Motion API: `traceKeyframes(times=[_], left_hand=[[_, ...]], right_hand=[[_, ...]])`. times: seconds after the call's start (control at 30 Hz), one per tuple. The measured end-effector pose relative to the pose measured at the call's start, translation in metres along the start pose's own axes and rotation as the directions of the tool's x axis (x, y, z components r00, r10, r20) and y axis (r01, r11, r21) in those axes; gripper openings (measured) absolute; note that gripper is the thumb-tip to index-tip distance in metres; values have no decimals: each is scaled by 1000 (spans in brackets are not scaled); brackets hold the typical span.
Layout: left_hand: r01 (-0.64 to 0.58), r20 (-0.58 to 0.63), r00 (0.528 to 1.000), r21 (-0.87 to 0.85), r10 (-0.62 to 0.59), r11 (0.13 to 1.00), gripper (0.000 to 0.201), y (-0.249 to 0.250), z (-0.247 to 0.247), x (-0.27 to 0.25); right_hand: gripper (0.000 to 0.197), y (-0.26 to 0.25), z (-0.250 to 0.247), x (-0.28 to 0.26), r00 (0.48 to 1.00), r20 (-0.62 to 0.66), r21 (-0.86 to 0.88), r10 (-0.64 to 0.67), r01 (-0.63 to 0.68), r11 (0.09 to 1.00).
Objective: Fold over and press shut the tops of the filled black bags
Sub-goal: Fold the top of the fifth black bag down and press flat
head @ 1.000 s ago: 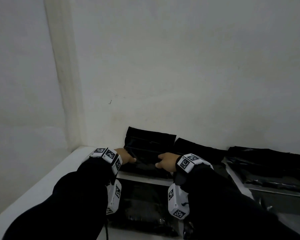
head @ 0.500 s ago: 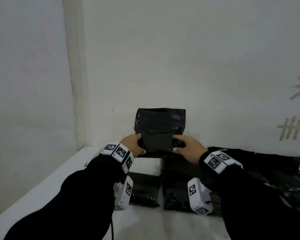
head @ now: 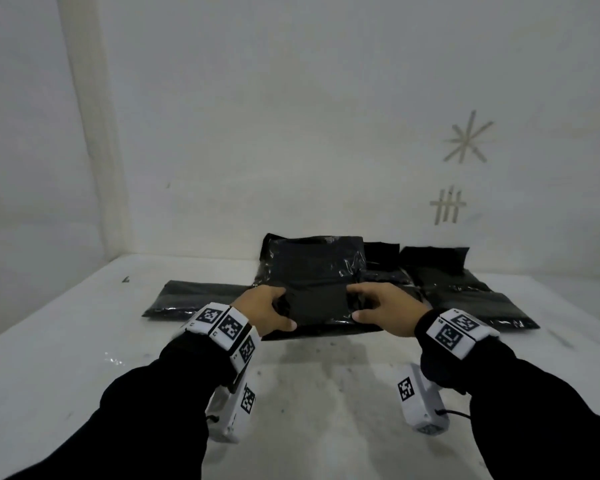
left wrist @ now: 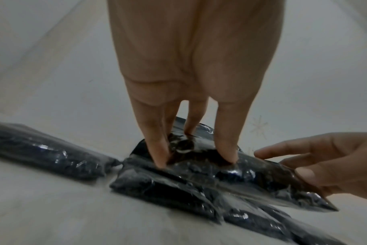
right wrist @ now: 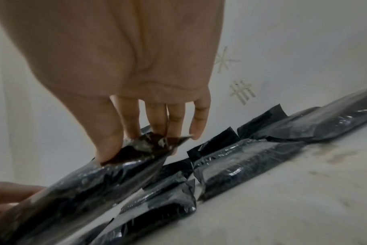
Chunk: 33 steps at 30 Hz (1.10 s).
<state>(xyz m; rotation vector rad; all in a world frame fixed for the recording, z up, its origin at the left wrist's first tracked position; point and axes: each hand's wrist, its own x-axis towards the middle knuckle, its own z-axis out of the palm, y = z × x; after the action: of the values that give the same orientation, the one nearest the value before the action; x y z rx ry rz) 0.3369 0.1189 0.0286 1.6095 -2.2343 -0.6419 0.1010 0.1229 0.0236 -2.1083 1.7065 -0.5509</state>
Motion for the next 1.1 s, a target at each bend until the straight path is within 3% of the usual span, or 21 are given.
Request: traceKeyframes(times=[0.2,0.47,0.6,0.7,0.77,0.83,0.93,1.0,1.1], left_hand=[[42,108,993,30,-45,999,55,5,47,-32],[98,227,968,68,-111,993,47,14,65,-19],[139,204,967,67,-150,988,39,14,62,-6],[212,142,966,42,-216,976,23,7,55,9],[271,64,961,-15,-270,962,25,1,53,23],[325,22,945,-127,-325,937,30,-2,53,36],[391,50,915,-353,-400,850,27,-3,57,50],[439,111,887,-500,-447,746,25,-2,60,55],[464,154,869,-589,-471,662,20,-1,65,62]], right_hand=[[47,16,18,-56,986,151,-126,71,-52,991],[45,32,18,-70,960,237,-177,148,-107,978],[38,38,9,-64,946,280,-134,164,-131,982],[27,43,-1,-49,962,207,-122,178,-156,980],[21,49,-7,-34,965,116,-73,236,-228,971],[25,55,-8,-20,936,93,55,340,-346,937],[43,60,-4,-5,882,148,268,448,-471,840],[53,62,-1,2,852,183,393,490,-521,758],[30,65,4,9,819,219,491,530,-562,666]])
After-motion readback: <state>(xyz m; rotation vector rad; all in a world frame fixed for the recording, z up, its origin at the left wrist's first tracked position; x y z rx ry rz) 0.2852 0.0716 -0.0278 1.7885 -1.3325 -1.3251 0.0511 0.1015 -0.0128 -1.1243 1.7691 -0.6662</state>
